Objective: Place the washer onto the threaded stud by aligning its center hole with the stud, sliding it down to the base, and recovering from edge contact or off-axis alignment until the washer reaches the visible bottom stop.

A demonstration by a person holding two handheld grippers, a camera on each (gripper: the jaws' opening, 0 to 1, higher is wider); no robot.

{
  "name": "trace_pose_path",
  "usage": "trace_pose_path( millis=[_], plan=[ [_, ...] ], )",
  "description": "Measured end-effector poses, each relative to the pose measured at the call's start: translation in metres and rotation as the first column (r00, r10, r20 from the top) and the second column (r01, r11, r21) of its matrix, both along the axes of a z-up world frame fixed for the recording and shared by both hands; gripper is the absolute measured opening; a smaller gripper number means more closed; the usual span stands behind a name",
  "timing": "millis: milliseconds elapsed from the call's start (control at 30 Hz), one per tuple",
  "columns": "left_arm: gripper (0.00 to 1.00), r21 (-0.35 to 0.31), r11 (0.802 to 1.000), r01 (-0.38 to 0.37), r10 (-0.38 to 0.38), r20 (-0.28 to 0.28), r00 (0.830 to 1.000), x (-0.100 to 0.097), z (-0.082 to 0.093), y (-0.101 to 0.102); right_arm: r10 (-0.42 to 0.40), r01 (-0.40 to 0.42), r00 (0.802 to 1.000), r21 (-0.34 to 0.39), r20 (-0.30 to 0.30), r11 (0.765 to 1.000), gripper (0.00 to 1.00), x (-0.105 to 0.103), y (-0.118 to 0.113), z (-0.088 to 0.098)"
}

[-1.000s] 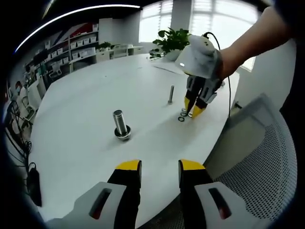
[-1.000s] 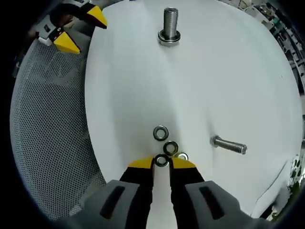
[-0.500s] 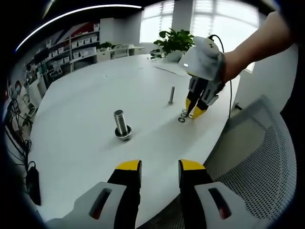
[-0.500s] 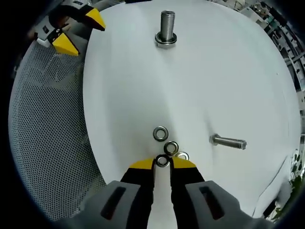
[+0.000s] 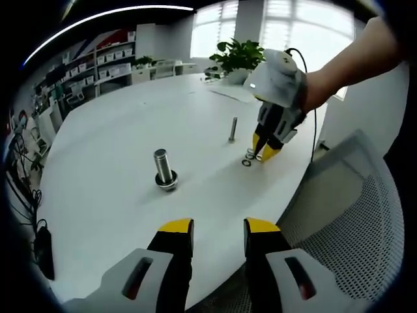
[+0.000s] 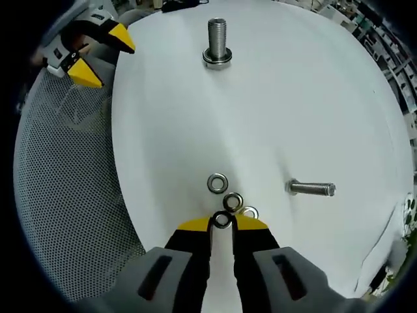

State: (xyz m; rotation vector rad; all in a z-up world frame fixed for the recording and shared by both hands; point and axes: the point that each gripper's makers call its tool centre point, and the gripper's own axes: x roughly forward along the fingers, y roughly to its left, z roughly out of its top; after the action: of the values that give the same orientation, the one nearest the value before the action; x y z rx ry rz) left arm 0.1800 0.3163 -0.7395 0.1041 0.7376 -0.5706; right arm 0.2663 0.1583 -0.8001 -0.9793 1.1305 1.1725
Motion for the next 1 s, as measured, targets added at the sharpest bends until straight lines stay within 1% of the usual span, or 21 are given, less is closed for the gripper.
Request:
trace_pose_path(
  millis=[133,233,533,800,1000],
  plan=[
    [0.29,-0.006,1.0,0.007,-0.007,-0.002,1.0,0.0,0.0,-0.002,-0.018,0.018,1.0,0.015,-0.006,1.0,0.13,0.0,0.001,0.0],
    [0.29,-0.005,1.0,0.011,-0.011,0.002,1.0,0.0,0.001,-0.002,-0.022,0.022,1.0,0.011,-0.012,1.0,0.13,-0.001,0.0,0.0],
    [0.29,-0.005,1.0,0.005,-0.005,0.006,1.0,0.0,0.002,-0.001,-0.036,0.036,0.999,0.006,-0.023,0.999,0.13,-0.002,-0.012,0.002],
    [0.29,0.0,1.0,0.006,-0.006,0.005,1.0,0.0,0.001,-0.001,-0.056,0.057,0.998,0.041,-0.029,0.997,0.13,0.001,-0.016,0.013],
    [0.29,0.0,1.0,0.003,-0.003,0.008,1.0,0.0,0.001,-0.001,-0.049,0.05,0.999,0.058,-0.022,0.997,0.13,0.007,-0.017,0.021]
  ],
)
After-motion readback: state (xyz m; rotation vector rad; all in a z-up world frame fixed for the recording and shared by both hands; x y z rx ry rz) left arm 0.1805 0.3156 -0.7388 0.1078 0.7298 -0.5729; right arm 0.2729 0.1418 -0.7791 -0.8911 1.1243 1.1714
